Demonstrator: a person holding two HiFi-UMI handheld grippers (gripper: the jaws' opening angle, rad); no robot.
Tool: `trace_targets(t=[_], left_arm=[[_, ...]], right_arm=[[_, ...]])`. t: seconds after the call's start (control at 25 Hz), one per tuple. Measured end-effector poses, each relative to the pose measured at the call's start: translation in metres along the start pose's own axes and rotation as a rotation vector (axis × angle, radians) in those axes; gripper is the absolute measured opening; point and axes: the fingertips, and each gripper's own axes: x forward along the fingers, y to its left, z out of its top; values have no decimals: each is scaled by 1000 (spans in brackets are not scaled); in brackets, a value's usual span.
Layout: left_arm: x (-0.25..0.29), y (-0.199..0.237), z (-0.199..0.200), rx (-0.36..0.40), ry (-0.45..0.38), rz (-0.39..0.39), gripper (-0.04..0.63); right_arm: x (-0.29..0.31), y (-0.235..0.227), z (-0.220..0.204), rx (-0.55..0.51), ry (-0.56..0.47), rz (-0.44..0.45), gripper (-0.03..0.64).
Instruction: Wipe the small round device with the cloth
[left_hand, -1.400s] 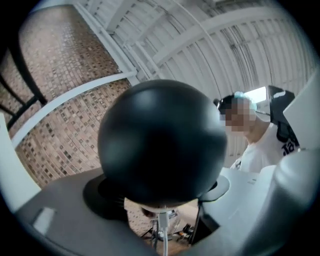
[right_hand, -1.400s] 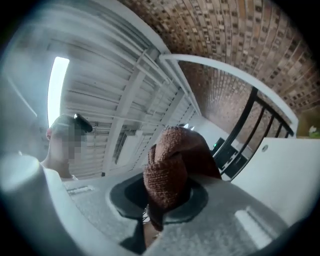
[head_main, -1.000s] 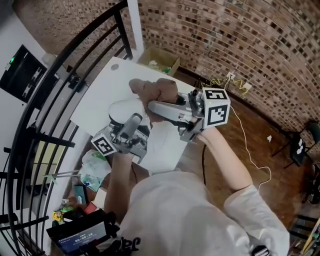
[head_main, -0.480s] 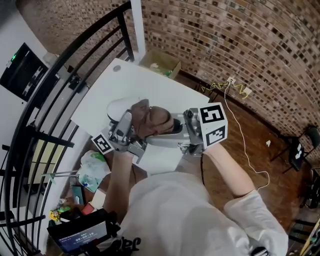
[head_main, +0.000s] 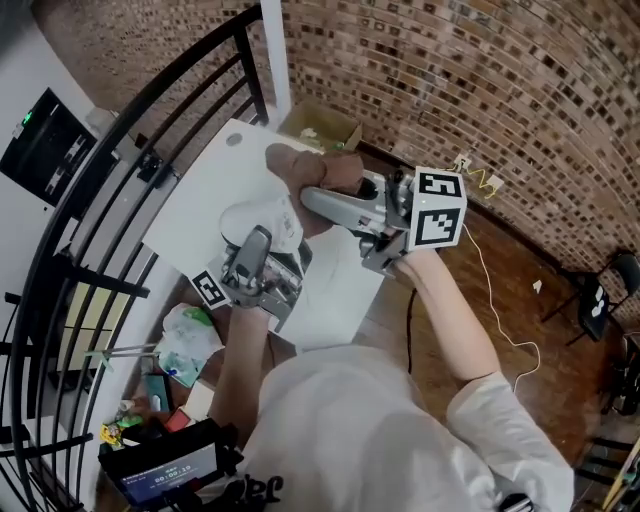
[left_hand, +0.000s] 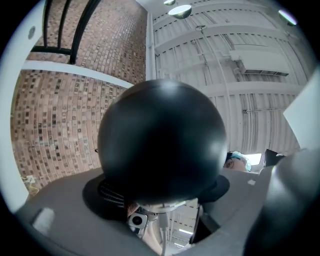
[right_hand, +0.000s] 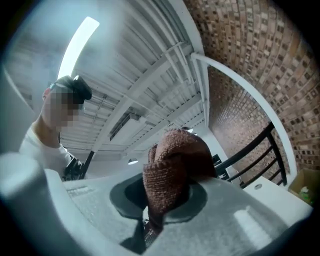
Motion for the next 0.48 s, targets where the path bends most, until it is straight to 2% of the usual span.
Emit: trace_targets(t=[0.16, 0.32, 0.48], left_arm=[[-1, 1, 5, -5, -35, 5, 400], [-2, 2, 14, -11, -64, -3, 399], [-1, 6, 22, -17, -83, -7, 399]], right_arm=[[16, 18, -20, -35, 63, 24, 25], [19, 51, -42, -69, 131, 109, 25], [16, 71, -79, -79, 244, 177, 25]])
